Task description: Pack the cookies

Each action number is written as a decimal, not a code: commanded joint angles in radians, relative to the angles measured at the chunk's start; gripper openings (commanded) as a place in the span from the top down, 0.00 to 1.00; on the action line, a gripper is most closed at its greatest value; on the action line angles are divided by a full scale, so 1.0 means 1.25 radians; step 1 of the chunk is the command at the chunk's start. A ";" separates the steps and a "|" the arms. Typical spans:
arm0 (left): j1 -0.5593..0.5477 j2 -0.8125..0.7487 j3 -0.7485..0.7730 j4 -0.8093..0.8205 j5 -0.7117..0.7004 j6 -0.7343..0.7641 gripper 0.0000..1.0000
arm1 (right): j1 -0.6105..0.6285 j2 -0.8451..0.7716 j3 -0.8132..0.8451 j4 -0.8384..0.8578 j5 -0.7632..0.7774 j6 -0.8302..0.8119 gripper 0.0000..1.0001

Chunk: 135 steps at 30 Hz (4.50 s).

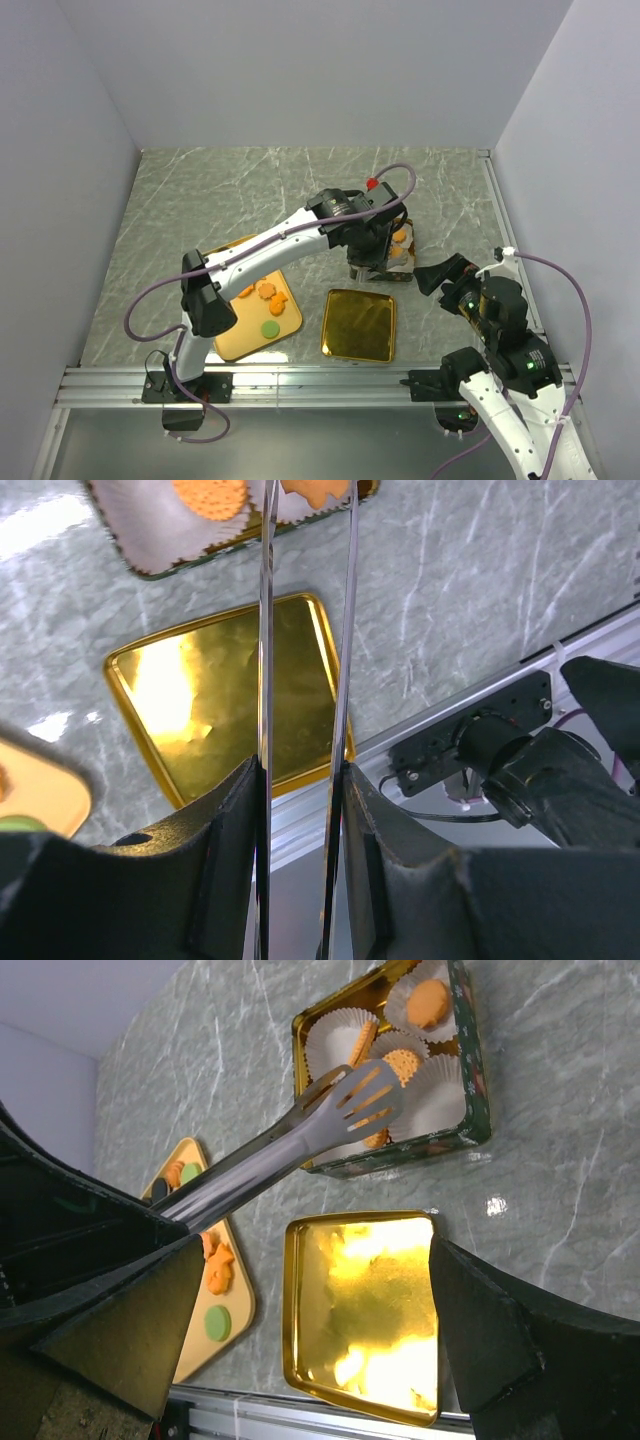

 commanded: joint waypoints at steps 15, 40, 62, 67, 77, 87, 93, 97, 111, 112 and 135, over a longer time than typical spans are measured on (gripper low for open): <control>-0.004 0.041 0.025 0.080 0.032 0.026 0.69 | 0.003 -0.039 0.019 -0.030 0.015 -0.003 0.00; -0.004 0.059 0.024 0.084 -0.006 0.011 0.52 | 0.003 -0.028 0.026 -0.024 -0.022 -0.049 0.00; 0.076 -0.091 0.001 0.023 -0.095 0.024 0.52 | 0.003 -0.020 0.016 -0.010 -0.051 -0.051 0.00; 0.150 -0.227 -0.119 0.024 -0.142 0.053 0.50 | 0.002 -0.012 0.015 -0.002 -0.062 -0.052 0.00; 0.461 -0.439 -0.365 0.035 -0.157 0.156 0.48 | 0.003 0.021 0.003 0.028 -0.110 -0.043 0.00; 0.707 -0.431 -0.447 0.093 -0.127 0.220 0.50 | 0.005 0.075 0.005 0.074 -0.141 -0.040 0.00; 0.794 -0.338 -0.446 0.144 -0.160 0.223 0.50 | 0.003 0.113 0.036 0.079 -0.132 -0.062 0.00; 0.825 -0.284 -0.452 0.177 -0.186 0.223 0.49 | 0.003 0.120 0.052 0.062 -0.116 -0.071 0.00; 0.901 -0.025 -0.382 0.261 -0.119 0.210 0.52 | 0.003 0.104 0.113 -0.052 -0.067 0.026 0.00; 0.901 -0.009 -0.375 0.261 -0.109 0.209 0.53 | 0.003 0.105 0.124 -0.059 -0.067 0.050 0.00; 0.931 0.166 -0.298 0.315 -0.013 0.201 0.41 | 0.075 0.362 0.146 -0.158 -0.095 0.100 0.00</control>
